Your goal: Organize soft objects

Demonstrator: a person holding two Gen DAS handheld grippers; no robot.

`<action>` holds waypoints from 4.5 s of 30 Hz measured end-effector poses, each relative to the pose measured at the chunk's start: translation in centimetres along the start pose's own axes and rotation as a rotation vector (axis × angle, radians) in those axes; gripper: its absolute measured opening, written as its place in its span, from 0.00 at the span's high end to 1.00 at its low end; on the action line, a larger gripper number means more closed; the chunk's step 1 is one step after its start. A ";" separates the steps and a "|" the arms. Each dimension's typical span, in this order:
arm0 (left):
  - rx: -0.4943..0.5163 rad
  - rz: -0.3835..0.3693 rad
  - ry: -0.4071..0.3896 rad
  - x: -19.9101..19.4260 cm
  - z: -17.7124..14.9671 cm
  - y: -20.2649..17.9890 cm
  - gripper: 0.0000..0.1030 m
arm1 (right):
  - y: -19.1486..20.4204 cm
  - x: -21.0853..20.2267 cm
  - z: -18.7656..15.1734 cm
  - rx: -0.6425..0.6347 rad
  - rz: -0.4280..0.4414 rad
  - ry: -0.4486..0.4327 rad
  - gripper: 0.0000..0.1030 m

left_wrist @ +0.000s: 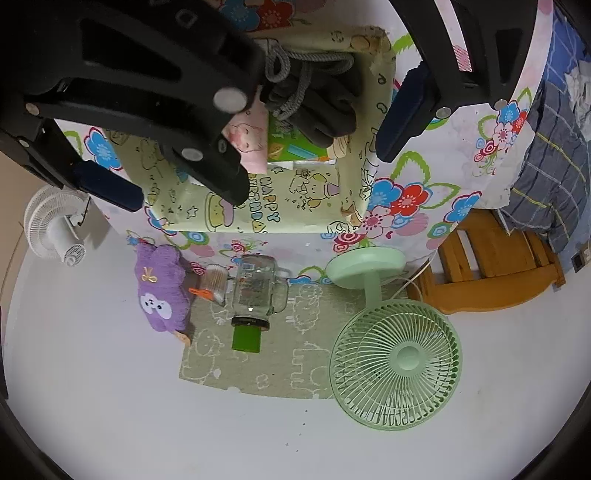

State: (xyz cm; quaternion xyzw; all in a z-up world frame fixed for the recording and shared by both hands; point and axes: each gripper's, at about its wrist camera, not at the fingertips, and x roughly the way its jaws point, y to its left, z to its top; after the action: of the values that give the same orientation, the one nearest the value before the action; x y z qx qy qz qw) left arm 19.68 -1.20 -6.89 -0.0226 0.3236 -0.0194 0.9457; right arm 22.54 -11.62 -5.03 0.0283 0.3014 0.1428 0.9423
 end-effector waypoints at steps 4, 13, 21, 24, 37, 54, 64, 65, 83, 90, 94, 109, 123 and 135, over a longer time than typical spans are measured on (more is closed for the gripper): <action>0.007 -0.004 -0.015 -1.0 -0.2 -0.4 0.07 | 0.0 -1.1 -0.1 -0.005 -0.016 -0.012 0.09; 0.031 -0.010 -0.039 -2.9 -0.9 -1.0 0.02 | -0.1 -3.6 -1.0 0.003 -0.049 -0.016 0.01; 0.025 -0.031 -0.045 -4.6 -1.9 -1.0 0.00 | -0.7 -5.8 -2.2 0.026 -0.093 -0.035 0.01; 0.022 -0.029 -0.057 -5.5 -2.2 -0.8 0.00 | -0.8 -7.0 -2.5 0.025 -0.110 -0.050 0.01; -0.016 -0.024 -0.091 -9.0 -3.4 0.6 0.00 | -1.5 -12.2 -4.0 0.043 -0.155 -0.113 0.01; 0.036 -0.009 -0.197 -16.1 -5.2 0.4 0.00 | -1.0 -19.3 -6.1 0.052 -0.195 -0.199 0.01; 0.030 0.003 -0.214 -18.4 -6.4 0.3 0.00 | -1.5 -22.4 -7.9 0.078 -0.240 -0.236 0.01; 0.024 0.004 -0.216 -18.6 -6.5 0.3 0.00 | -1.5 -22.7 -8.1 0.076 -0.250 -0.243 0.01; -0.011 0.013 -0.223 -19.9 -7.1 0.5 0.00 | -1.7 -24.1 -9.4 0.082 -0.223 -0.260 0.01; -0.015 0.014 -0.224 -20.1 -7.1 0.6 0.00 | -1.6 -24.1 -9.4 0.076 -0.219 -0.259 0.01; -0.016 0.015 -0.224 -20.1 -7.1 0.7 0.00 | -1.6 -24.1 -9.4 0.077 -0.218 -0.258 0.01; -0.019 0.018 -0.219 -20.0 -7.0 0.7 0.00 | -1.5 -23.9 -9.4 0.078 -0.215 -0.249 0.01; -0.009 0.017 -0.216 -19.9 -7.0 0.5 0.00 | -1.6 -23.7 -9.4 0.081 -0.216 -0.245 0.01; 0.001 0.018 -0.218 -19.9 -6.9 0.1 0.00 | -1.6 -23.7 -9.4 0.079 -0.217 -0.245 0.01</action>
State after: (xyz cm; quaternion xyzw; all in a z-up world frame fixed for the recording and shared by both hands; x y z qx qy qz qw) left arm -0.22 -0.26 -0.20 -0.0213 0.2190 -0.0083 0.9755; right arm -0.93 -20.23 0.31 0.0499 0.1911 0.0237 0.9800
